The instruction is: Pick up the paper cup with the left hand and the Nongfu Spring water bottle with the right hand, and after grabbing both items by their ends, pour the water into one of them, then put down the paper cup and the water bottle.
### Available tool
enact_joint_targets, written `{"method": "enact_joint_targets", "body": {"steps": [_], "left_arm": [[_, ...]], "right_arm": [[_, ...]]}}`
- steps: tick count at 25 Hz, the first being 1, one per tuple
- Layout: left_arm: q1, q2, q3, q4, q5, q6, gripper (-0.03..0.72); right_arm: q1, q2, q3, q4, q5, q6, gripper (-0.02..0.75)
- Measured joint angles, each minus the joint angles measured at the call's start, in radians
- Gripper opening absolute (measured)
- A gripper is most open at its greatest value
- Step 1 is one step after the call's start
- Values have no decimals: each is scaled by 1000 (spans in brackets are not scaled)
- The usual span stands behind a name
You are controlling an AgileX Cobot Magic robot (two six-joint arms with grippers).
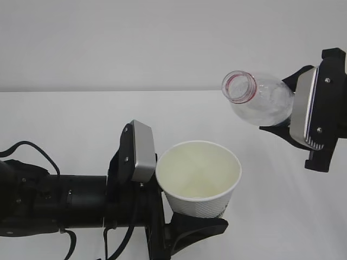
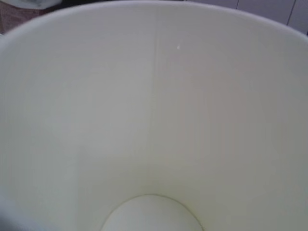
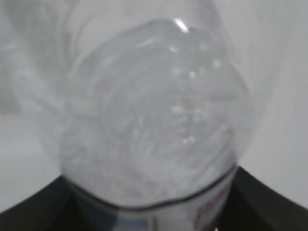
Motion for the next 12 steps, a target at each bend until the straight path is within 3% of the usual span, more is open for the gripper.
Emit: {"method": "enact_joint_targets", "body": {"steps": [12], "left_arm": [[0,0,0,34,25,8,591]], "right_arm": [[0,6,-35,-2,0,-35,486]]}}
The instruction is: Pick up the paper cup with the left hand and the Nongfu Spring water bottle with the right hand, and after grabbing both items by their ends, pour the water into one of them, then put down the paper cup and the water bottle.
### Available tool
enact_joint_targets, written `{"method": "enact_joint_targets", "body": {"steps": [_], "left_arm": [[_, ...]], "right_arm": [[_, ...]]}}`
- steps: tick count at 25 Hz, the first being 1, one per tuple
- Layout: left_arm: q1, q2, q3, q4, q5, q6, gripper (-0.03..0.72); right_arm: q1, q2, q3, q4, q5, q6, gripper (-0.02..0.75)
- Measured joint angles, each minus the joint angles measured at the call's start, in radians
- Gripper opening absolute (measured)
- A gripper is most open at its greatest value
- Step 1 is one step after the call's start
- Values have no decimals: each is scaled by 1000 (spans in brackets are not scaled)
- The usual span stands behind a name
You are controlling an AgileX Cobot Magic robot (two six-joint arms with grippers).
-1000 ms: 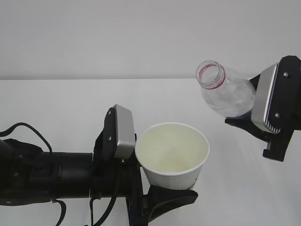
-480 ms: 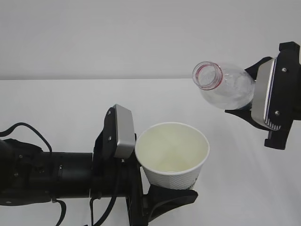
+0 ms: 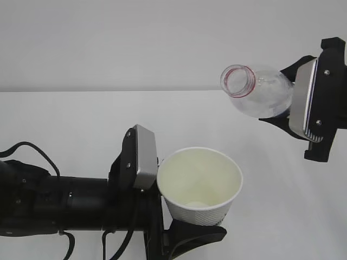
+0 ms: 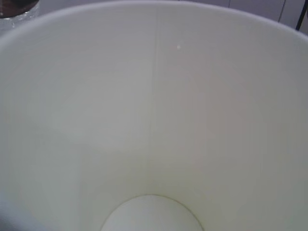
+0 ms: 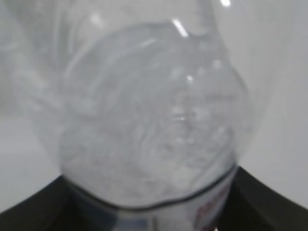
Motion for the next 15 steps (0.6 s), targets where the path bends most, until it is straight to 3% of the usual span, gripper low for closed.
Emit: {"method": "enact_joint_targets", "body": {"steps": [15], "left_arm": [[0,0,-60,7,6,13,591]], "right_arm": [[0,18,-9,-9,2,-69,485]]}}
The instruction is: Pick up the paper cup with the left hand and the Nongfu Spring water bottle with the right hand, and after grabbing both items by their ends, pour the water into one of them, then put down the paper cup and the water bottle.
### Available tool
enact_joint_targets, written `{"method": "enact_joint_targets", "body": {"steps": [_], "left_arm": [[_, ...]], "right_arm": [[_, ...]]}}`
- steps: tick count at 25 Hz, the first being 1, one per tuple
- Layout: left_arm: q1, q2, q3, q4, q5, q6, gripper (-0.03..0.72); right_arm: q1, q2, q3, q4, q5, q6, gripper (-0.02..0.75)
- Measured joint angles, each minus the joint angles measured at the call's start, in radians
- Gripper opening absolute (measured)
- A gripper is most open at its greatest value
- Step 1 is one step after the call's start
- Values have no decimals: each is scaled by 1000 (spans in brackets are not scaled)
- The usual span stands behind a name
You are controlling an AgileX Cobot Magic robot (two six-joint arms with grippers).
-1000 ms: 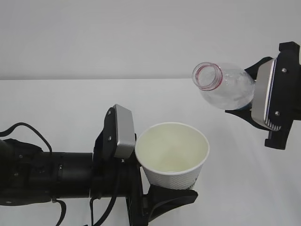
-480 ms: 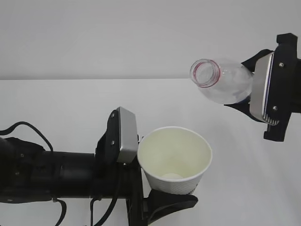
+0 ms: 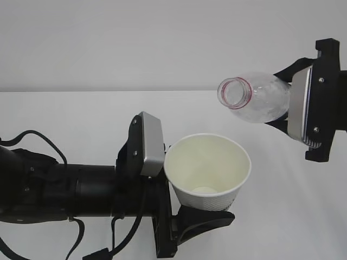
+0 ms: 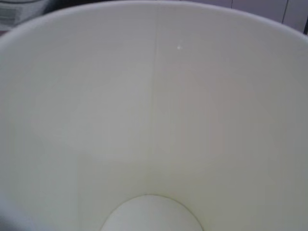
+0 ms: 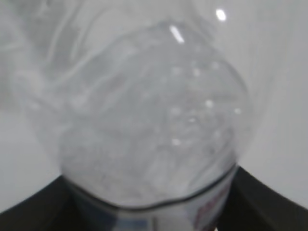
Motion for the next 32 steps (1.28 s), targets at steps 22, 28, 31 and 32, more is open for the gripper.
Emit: {"method": "enact_joint_targets", "body": {"steps": [22,28,31,32], "left_arm": [[0,0,0,0,-25,-56,586],[0,0,0,0,-25,-58,585],[0,0,0,0,-25,-58,585],[0,0,0,0,-23,-58,585]], "right_arm": [[0,1,-40,-2,4,-88,485],[0,2,-62,-2,4,-93,485],[0,2,-69,-2,4,-102,485],[0,2,-69,-2,7,-107,485]]}}
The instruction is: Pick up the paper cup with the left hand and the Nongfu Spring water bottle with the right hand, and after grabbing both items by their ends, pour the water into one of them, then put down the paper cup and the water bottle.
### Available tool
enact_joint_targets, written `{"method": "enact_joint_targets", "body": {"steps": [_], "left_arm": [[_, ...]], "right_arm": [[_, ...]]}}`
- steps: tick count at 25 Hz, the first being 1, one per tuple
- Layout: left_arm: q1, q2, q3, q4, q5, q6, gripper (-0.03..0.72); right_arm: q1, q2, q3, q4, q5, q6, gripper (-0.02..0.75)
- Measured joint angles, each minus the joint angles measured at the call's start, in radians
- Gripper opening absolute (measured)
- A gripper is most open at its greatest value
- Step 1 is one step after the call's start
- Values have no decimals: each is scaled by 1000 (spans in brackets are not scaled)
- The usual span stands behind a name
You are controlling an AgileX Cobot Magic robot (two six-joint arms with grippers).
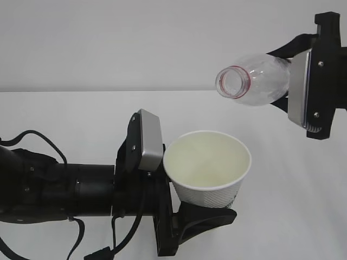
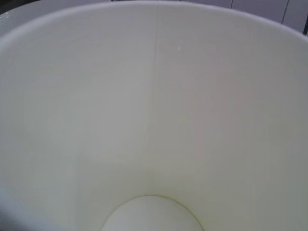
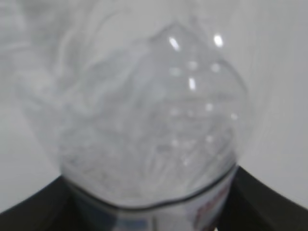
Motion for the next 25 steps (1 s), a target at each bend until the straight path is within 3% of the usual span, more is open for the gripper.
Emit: {"method": "enact_joint_targets", "body": {"steps": [25], "left_arm": [[0,0,0,2,19,0,583]], "right_arm": [[0,0,-2,0,42,-120,485]]}}
